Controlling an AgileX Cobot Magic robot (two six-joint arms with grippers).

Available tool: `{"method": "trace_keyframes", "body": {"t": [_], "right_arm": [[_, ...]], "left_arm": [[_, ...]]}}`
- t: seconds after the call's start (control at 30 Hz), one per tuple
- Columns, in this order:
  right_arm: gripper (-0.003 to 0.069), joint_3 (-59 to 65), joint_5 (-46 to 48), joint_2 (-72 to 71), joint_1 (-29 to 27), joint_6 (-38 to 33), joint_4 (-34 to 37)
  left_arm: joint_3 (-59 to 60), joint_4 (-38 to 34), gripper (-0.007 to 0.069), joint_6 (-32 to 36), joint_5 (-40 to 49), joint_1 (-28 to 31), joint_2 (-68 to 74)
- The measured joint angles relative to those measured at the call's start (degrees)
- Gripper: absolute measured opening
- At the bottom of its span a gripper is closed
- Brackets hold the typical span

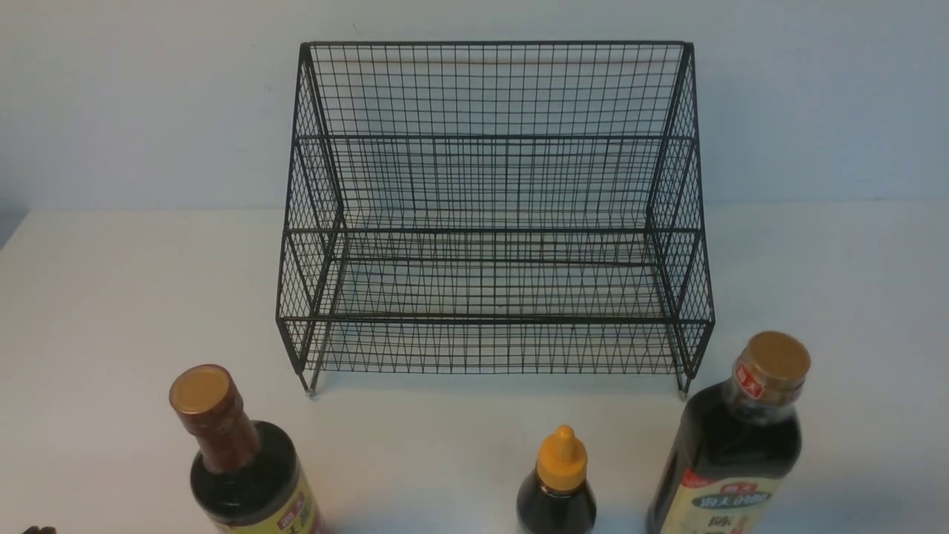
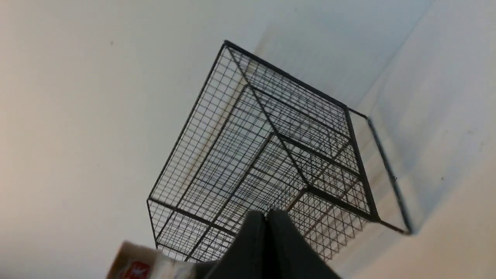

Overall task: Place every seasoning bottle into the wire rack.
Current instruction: Use the right arm to grab the condiment bottle closest to it

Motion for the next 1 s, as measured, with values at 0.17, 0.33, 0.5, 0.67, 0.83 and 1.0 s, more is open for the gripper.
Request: {"method": "trace_keyframes", "body": {"t": [0.17, 0.33, 0.5, 0.67, 0.83, 1.0], "right_arm": [[-0.0015, -12.78, 5.48, 1.54, 0.00, -18.24, -0.49], [-0.0013, -26.43, 18.87, 12.41, 0.00, -25.89, -8.71], [0.0024, -41.87, 38.40, 29.09, 0.00, -26.54, -19.44], [0.0099, -53.65, 51.68, 40.45, 0.00, -28.00, -21.00], [0.0194, -63.67, 55.39, 47.58, 2.54, -24.71, -22.64], [0.0249, -64.39, 56.13, 52.99, 10.94, -17.28, -31.29]], "left_arm": [[0.00, 0.00, -0.0004, 0.00, 0.00, 0.00, 0.00], [0.00, 0.00, -0.0004, 0.00, 0.00, 0.00, 0.00], [0.00, 0.00, -0.0004, 0.00, 0.00, 0.00, 0.00], [0.00, 0.00, -0.0004, 0.00, 0.00, 0.00, 0.00], [0.00, 0.00, -0.0004, 0.00, 0.00, 0.00, 0.00], [0.00, 0.00, -0.0004, 0.00, 0.00, 0.00, 0.00]]}}
